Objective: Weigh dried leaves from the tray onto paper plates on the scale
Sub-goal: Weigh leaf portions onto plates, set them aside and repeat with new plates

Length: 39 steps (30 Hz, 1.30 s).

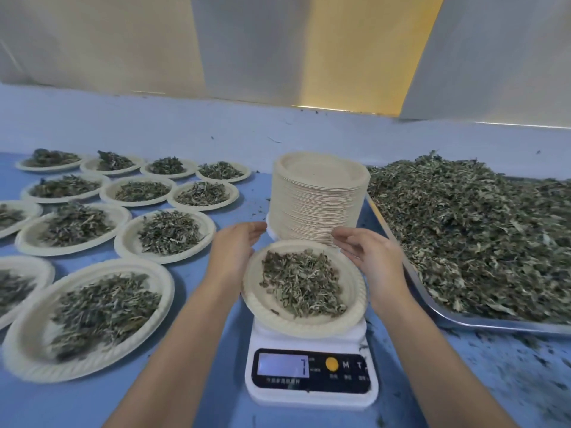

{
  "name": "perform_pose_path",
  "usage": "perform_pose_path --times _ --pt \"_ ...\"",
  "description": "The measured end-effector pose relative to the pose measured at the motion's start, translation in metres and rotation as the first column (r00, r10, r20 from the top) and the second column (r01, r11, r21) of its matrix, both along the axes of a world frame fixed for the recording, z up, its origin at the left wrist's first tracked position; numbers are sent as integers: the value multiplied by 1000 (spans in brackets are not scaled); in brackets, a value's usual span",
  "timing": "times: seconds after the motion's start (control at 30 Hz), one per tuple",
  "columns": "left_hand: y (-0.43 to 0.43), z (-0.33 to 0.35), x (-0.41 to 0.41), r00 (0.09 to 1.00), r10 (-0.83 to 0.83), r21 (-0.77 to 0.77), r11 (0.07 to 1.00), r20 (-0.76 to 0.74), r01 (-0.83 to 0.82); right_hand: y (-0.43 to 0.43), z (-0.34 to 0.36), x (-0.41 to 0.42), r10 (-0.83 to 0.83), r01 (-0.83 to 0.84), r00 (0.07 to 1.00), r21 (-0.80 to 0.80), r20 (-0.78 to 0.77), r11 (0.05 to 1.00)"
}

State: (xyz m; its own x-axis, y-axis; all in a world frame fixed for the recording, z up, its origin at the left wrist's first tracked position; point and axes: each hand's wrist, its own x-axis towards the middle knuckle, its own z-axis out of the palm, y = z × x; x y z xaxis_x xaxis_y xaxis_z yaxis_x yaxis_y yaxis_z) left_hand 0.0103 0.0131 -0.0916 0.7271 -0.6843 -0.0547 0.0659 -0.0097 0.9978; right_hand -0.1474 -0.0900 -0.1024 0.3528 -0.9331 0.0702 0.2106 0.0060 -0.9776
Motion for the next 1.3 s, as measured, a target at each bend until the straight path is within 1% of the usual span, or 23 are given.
perform_pose_path --times 0.17,0.27,0.4,0.47,0.53,0.67,0.77,0.87,0.97,1.03,1.07,1.17,1.23,1.3 --pt "-2 -8 -2 990 -20 -61 998 -142 11 2 -3 2 -10 9 999 12 48 1000" --pt "-1 -7 -2 979 -23 -75 997 -202 8 4 -1 3 -27 26 997 15 71 1000" --pt "3 1 6 979 -4 -40 999 -204 -5 7 9 10 -35 33 993 20 113 999" --pt "7 8 13 975 -24 -35 999 -220 17 9 18 17 -32 31 993 14 113 999" --pt "11 16 23 968 -42 -65 998 -247 27 12 27 27 -32 30 992 17 122 999" --pt "23 38 50 974 -33 -115 993 -224 7 22 44 55 -1 -4 987 34 160 999" --pt "36 54 75 974 45 -137 988 -220 -77 32 53 82 42 -45 994 29 97 999" --pt "52 62 108 967 159 -139 972 -200 -188 44 57 113 76 -75 997 -20 17 997" --pt "69 64 142 940 286 -135 940 -189 -313 56 60 144 200 -203 975 -23 -94 979" --pt "79 62 163 904 372 -141 903 -211 -405 64 62 165 298 -290 940 70 -166 954" --pt "84 60 173 885 407 -143 885 -226 -443 69 63 176 347 -326 921 134 -177 936" --pt "99 55 203 841 462 -153 844 -280 -514 81 63 211 446 -396 881 271 -159 877" --pt "111 53 223 811 484 -151 821 -328 -551 88 63 237 492 -439 863 310 -116 844" --pt "125 51 244 793 486 -127 818 -368 -561 95 64 265 505 -454 859 326 -89 829"
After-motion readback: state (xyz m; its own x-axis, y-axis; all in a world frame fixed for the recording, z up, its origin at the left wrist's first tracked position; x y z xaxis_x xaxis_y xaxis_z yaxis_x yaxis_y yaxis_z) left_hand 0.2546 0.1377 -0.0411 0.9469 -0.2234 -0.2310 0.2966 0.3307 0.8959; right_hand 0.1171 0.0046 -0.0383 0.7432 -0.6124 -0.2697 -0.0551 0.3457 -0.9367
